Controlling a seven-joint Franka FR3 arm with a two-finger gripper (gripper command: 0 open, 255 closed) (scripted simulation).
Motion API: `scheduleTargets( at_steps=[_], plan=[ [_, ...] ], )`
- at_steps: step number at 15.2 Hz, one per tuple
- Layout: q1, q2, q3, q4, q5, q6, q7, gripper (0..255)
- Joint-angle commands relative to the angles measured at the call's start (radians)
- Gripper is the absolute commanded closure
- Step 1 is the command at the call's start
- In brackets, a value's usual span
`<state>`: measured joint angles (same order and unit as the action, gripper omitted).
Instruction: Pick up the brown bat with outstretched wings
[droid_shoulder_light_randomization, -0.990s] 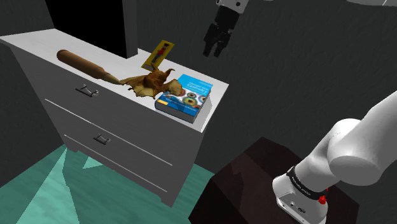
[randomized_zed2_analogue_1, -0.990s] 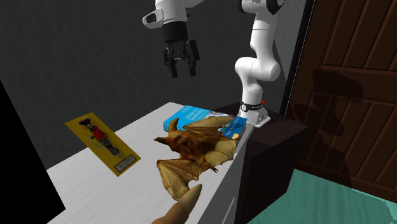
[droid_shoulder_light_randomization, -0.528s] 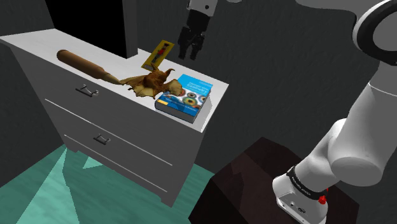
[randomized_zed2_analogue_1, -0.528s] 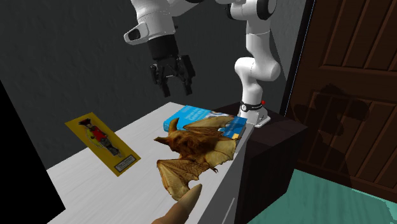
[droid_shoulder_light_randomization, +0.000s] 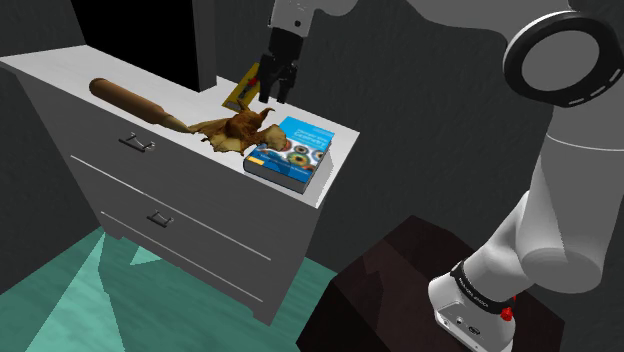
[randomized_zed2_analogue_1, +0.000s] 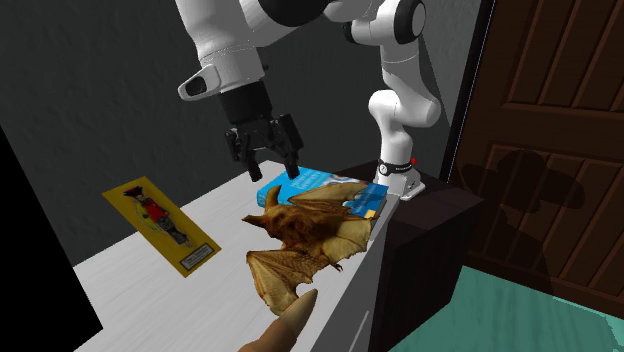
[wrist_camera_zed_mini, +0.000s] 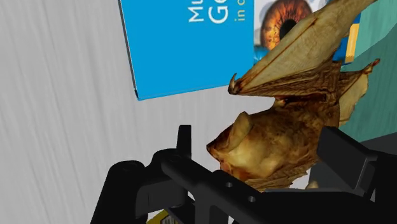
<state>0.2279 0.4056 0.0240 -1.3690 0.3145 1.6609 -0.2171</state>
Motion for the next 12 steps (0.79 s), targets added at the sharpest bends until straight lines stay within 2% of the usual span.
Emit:
scheduleTargets(
  at_steps=[1,5,6,12],
  plan=[
    [0.002,-0.003,0.000,-0.029,0.001,0.025,-0.006,0],
    [0.003,-0.002,0.000,-0.060,0.003,0.057,-0.016,0],
    [0.003,-0.002,0.000,-0.060,0.003,0.057,-0.016,255],
    [0.003,-0.001,0.000,-0.060,0.003,0.057,-0.016,255]
  ],
)
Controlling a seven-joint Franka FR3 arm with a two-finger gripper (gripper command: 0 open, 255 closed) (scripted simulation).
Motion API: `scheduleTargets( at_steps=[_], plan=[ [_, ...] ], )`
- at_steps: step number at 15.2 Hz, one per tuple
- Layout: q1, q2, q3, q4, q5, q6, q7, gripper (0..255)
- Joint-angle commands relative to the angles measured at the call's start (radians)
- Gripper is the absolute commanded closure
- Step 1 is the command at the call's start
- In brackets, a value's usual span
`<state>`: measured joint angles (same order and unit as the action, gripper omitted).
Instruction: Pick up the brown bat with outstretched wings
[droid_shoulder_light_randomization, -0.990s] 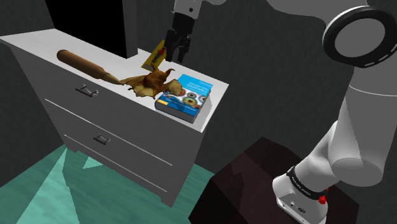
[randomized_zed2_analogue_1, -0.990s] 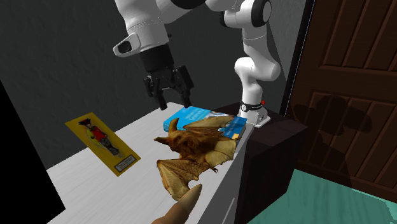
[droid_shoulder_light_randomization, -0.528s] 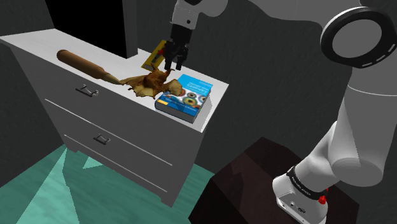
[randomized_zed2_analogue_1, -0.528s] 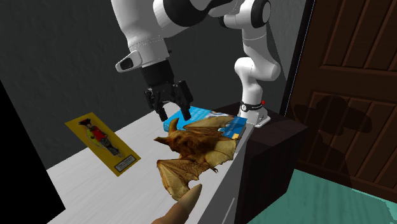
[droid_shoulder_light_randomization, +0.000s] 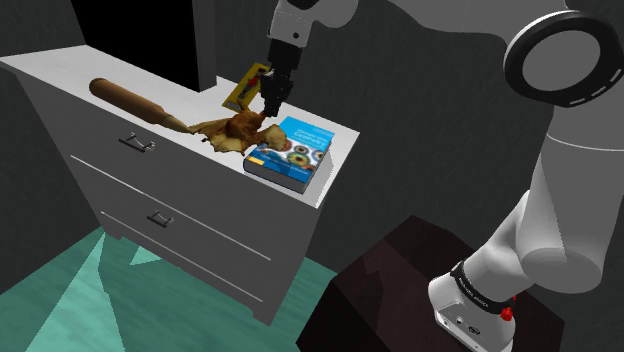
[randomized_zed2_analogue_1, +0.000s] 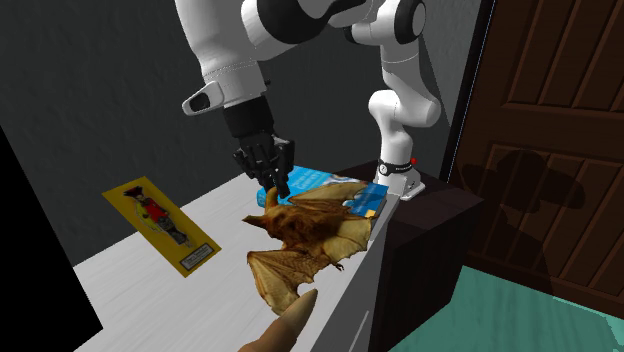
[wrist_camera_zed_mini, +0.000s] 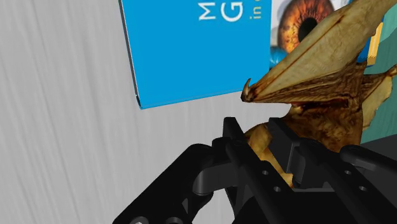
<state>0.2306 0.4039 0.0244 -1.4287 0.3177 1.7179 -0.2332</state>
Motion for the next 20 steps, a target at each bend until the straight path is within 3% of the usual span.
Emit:
scheduleTargets(
  at_steps=[1,20],
  plan=[
    [0.000,0.000,0.000,-0.001,0.000,0.000,0.000,255],
    [-0.008,0.016,0.002,0.224,-0.005,-0.201,0.059,255]
  ],
)
